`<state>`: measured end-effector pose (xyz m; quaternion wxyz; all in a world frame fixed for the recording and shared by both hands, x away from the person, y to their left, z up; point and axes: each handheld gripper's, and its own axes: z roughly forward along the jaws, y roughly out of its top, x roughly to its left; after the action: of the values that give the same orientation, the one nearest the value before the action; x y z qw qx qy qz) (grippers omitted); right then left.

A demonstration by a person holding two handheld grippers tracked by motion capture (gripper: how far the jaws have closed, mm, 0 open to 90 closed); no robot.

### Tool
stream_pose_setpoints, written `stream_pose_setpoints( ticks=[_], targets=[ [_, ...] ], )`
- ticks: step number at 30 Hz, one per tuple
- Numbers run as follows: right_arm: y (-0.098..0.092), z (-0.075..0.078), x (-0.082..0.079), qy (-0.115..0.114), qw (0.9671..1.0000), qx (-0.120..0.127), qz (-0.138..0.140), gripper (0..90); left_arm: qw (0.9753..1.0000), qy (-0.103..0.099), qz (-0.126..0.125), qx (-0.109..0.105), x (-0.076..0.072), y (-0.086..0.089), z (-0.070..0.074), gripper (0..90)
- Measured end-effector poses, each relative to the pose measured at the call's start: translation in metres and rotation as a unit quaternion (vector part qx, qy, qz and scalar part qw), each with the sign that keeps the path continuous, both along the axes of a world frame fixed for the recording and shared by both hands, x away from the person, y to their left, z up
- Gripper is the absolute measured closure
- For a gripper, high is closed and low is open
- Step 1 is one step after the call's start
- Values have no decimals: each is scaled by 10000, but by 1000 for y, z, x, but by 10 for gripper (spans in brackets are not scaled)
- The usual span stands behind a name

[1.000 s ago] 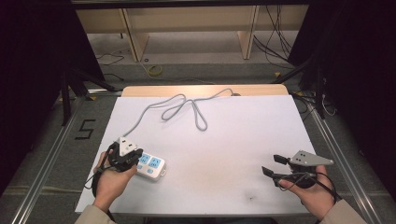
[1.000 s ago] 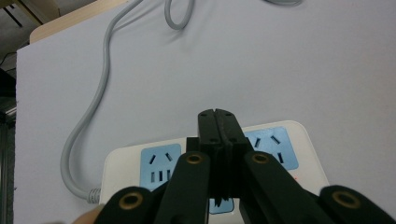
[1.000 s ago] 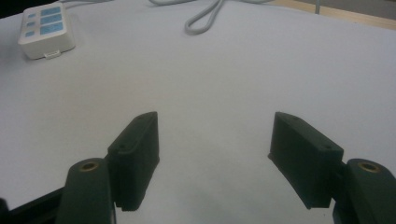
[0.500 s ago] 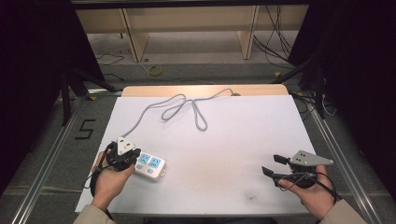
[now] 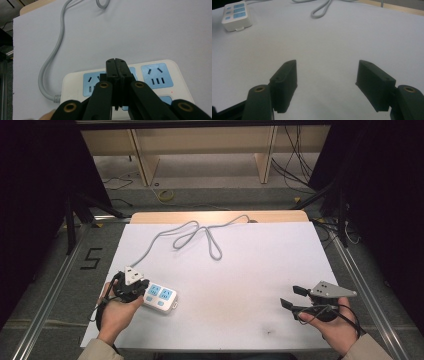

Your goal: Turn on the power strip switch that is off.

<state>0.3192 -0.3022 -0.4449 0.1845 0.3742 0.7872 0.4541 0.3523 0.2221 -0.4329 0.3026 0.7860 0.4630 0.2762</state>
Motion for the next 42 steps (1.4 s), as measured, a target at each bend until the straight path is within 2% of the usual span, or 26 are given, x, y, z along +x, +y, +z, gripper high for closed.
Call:
stream_pose_setpoints(
  ticks=[23, 38, 42],
  targets=[
    [1, 0, 0, 4, 10000, 6, -6, 332, 9999, 125, 101, -18, 7, 3, -7, 900],
    [1, -1, 0, 11, 10000, -10, -10, 332, 9995, 289, 80, -6, 12, 4, -12, 900],
    [1, -1, 0, 10, 10000, -10, -4, 332, 9991, 411, 50, 9, 12, 3, -14, 900]
  ],
)
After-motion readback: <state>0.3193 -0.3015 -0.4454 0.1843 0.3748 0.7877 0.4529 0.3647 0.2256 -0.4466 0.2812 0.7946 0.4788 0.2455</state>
